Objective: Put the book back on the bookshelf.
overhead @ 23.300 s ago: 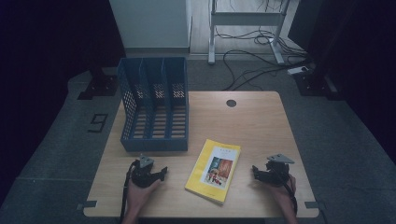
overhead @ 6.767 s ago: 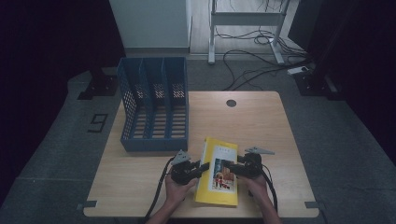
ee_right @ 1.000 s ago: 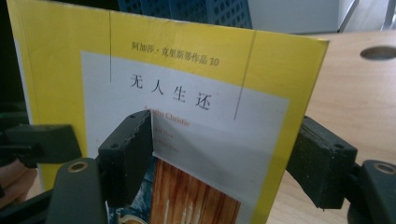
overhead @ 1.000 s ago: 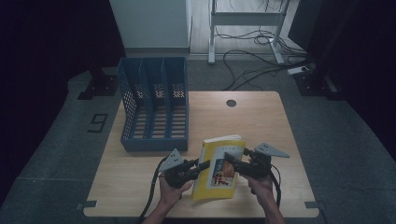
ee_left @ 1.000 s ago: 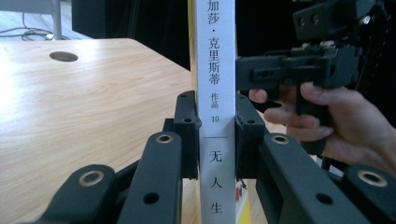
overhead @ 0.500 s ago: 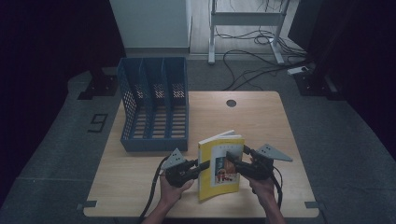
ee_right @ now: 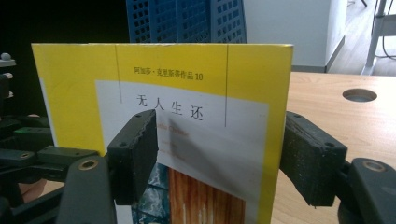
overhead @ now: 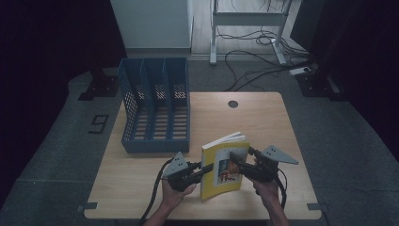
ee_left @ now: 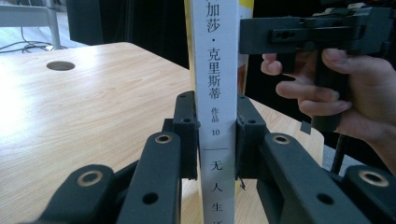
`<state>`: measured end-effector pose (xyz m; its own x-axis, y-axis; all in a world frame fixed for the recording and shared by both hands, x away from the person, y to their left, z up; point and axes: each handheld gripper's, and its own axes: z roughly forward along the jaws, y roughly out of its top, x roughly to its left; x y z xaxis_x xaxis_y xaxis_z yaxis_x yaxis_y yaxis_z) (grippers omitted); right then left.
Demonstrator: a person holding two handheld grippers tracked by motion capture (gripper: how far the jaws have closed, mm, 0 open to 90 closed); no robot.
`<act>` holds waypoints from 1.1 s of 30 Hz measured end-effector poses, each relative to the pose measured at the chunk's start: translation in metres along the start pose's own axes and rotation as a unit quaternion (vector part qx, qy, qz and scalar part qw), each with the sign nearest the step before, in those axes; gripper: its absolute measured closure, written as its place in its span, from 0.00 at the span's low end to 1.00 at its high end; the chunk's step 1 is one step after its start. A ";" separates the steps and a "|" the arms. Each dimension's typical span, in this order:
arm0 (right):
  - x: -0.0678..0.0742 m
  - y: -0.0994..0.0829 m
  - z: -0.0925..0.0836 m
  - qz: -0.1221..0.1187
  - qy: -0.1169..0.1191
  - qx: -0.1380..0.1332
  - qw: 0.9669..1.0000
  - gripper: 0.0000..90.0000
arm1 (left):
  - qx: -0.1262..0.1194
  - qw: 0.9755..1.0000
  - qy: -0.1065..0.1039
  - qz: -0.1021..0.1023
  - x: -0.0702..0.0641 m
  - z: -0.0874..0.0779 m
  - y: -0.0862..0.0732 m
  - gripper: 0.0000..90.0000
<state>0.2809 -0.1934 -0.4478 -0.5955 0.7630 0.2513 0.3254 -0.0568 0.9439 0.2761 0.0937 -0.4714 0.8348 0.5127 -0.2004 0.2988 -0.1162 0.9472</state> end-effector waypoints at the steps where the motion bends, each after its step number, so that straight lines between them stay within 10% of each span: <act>1: 0.000 0.000 0.000 0.000 0.000 0.000 1.000 0.34 | 0.000 1.000 0.000 0.000 0.000 0.000 0.000 0.83; 18: 0.004 -0.001 0.001 -0.014 0.020 -0.003 1.000 0.36 | 0.008 0.998 -0.024 -0.051 0.013 -0.002 -0.001 0.80; 33: 0.010 0.000 0.002 -0.039 0.030 0.001 0.999 0.37 | 0.001 1.000 0.001 -0.020 0.000 -0.005 0.002 0.84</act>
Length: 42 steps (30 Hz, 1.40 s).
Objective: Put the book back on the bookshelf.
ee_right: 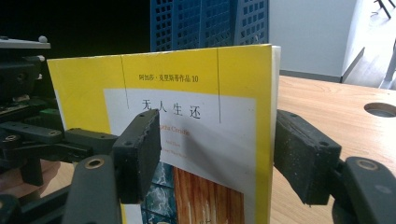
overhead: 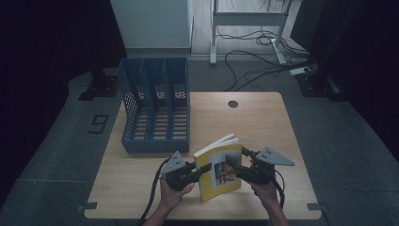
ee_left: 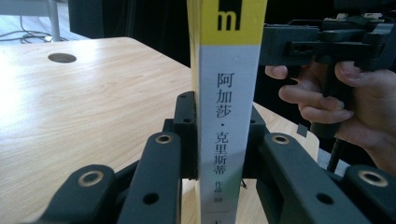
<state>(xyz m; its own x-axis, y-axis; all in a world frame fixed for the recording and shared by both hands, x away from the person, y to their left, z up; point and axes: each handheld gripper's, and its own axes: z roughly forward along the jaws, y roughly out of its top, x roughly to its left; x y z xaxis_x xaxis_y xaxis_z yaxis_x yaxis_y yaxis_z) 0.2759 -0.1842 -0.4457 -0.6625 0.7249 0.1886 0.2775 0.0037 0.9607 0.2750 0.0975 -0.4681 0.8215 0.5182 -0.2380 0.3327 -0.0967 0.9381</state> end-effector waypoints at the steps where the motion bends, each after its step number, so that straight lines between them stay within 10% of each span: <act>1: 0.000 0.000 0.000 -0.001 0.000 0.000 1.000 0.37 | 0.000 1.000 0.000 0.000 0.000 0.000 0.000 0.84; 8: 0.003 0.006 -0.004 -0.005 -0.010 -0.011 1.000 0.37 | -0.013 0.997 0.027 0.071 -0.018 -0.001 0.005 0.84; 27: 0.001 0.001 0.001 0.008 0.008 -0.022 1.000 0.38 | -0.032 0.999 -0.028 -0.005 -0.004 -0.006 0.014 0.66; 42: 0.005 0.002 0.005 -0.004 0.011 -0.016 1.000 0.37 | -0.034 0.999 0.018 0.033 -0.012 -0.008 0.018 0.82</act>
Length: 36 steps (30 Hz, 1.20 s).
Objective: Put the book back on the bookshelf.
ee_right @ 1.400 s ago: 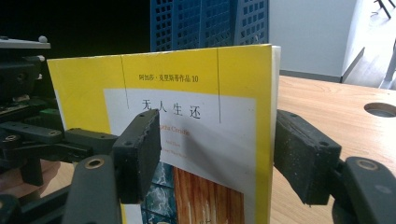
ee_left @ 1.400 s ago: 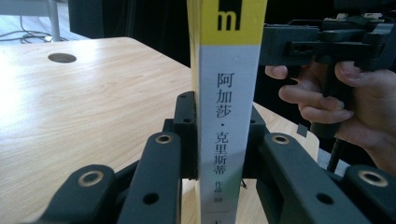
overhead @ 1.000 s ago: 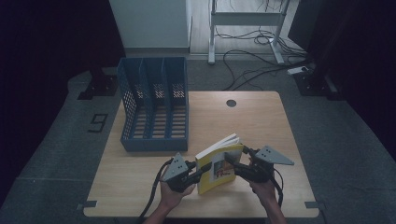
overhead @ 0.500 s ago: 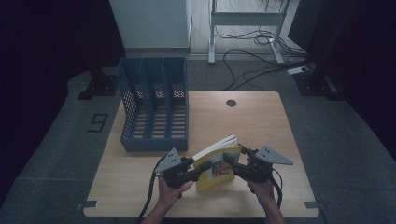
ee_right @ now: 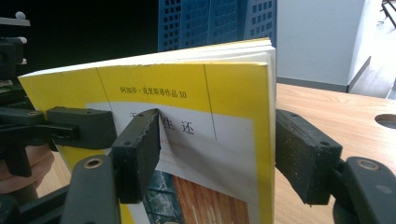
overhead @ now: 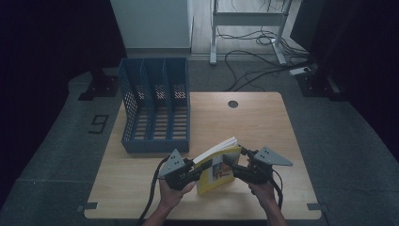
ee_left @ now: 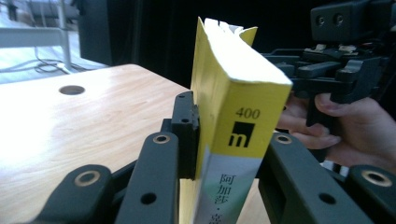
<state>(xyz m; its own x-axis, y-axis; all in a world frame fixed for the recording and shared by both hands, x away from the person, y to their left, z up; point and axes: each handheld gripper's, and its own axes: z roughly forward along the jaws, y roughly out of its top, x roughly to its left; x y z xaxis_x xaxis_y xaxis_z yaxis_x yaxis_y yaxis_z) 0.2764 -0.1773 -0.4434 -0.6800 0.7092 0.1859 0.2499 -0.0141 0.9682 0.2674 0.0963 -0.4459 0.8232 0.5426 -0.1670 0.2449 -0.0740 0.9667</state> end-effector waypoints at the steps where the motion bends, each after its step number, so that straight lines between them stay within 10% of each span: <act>1: 0.000 0.000 0.000 0.001 0.001 0.000 1.000 0.37 | -0.001 1.000 0.005 0.002 0.000 -0.001 0.000 0.83; 11: -0.007 0.000 -0.007 0.020 0.002 -0.014 1.000 0.38 | -0.030 0.997 0.030 -0.067 0.021 -0.013 -0.003 0.84; 36: -0.035 -0.025 0.002 0.052 -0.035 0.051 0.997 0.39 | -0.074 0.989 0.079 -0.096 0.043 -0.057 0.015 0.84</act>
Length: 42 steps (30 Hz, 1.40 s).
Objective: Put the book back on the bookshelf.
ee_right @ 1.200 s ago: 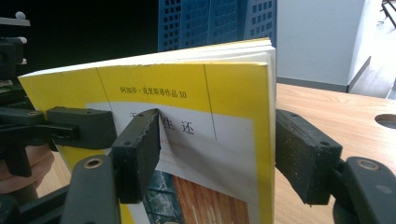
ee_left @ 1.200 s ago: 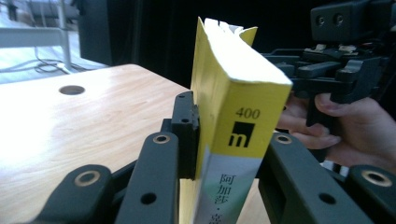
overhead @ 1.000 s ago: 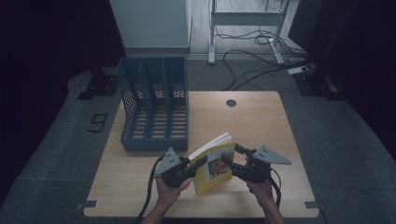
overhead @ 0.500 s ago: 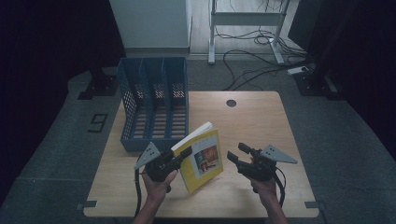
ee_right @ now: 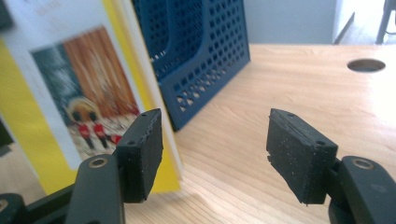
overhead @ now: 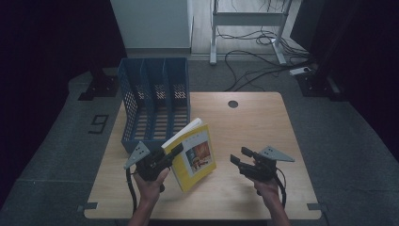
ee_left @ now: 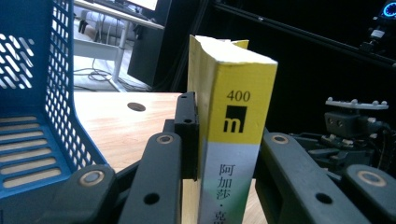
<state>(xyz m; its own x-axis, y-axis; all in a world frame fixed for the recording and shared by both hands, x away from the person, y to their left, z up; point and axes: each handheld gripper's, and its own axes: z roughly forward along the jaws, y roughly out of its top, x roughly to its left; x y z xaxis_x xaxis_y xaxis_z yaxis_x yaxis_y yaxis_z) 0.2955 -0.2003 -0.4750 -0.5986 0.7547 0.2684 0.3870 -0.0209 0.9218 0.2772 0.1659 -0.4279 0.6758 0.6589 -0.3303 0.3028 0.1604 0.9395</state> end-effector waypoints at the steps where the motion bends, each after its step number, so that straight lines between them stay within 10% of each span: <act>1: -0.001 -0.001 0.001 0.000 -0.003 0.005 1.000 0.40 | -0.003 1.000 0.002 0.000 0.001 -0.002 0.001 0.84; 20: -0.015 -0.035 0.030 -0.002 -0.027 0.101 0.995 0.40 | -0.037 0.999 0.023 0.006 0.009 -0.024 0.014 0.84; 42: -0.020 -0.053 0.037 -0.041 -0.040 0.127 0.990 0.41 | -0.072 0.997 0.037 -0.005 0.016 -0.038 0.021 0.84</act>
<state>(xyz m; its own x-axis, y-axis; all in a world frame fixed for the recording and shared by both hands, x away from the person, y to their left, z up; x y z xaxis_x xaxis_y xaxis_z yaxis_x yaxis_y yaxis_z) 0.3134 -0.1898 -0.5393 -0.5818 0.7970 0.1621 0.5089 0.2013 0.8370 0.2688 0.2080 -0.4101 0.6206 0.7075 -0.3380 0.2067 0.2682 0.9409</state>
